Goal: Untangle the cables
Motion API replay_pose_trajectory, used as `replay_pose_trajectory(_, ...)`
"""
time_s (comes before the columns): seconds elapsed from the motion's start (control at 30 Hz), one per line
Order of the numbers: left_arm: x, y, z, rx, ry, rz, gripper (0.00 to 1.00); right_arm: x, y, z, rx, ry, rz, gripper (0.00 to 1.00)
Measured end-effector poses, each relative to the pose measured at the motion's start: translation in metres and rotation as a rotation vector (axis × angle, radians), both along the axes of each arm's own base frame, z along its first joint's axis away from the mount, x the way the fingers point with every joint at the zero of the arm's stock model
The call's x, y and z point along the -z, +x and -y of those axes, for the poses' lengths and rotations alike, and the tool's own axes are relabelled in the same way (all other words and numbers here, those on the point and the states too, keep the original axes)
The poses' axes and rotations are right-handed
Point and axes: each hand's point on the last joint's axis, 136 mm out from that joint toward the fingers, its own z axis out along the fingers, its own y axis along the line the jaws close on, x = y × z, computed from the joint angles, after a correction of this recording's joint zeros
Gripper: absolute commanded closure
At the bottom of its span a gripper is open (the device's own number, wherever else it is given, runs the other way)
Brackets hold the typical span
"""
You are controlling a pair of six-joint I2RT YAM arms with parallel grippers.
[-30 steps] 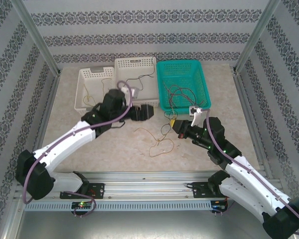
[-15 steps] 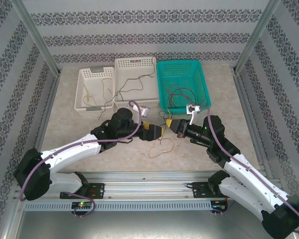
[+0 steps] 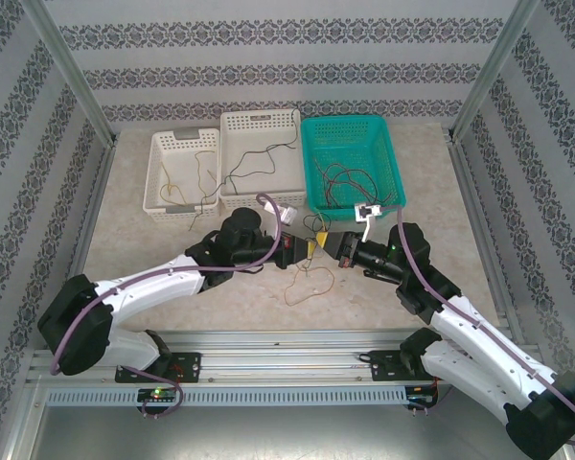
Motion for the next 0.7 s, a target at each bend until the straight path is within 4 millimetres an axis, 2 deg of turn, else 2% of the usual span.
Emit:
replay_pose_trajectory(0.13,-0.016,-0.001,-0.011,-0.039,-0.012,0.056,1.00,0.009,0.001,0.004,0.019,-0.038,-0.011,0.99)
replay_pose_trajectory(0.23,-0.033,-0.006,-0.017,-0.043,-0.032,0.092,1.00,0.007,0.000,0.004,0.013,-0.037,0.001,0.86)
replay_pose_trajectory(0.3,-0.034,-0.007,-0.019,-0.050,-0.028,0.098,1.00,0.003,-0.001,0.004,0.012,-0.026,0.015,0.77)
replay_pose_trajectory(0.4,-0.034,0.000,-0.024,-0.087,-0.020,0.104,1.00,0.011,0.000,0.007,0.026,-0.037,0.009,0.69)
replay_pose_trajectory(0.53,-0.032,0.003,-0.029,-0.118,-0.003,0.102,1.00,0.024,-0.001,0.009,0.032,-0.058,-0.006,0.64)
replay_pose_trajectory(0.7,-0.034,0.004,-0.039,-0.155,0.018,0.106,1.00,0.031,-0.001,0.013,0.045,-0.089,-0.005,0.52)
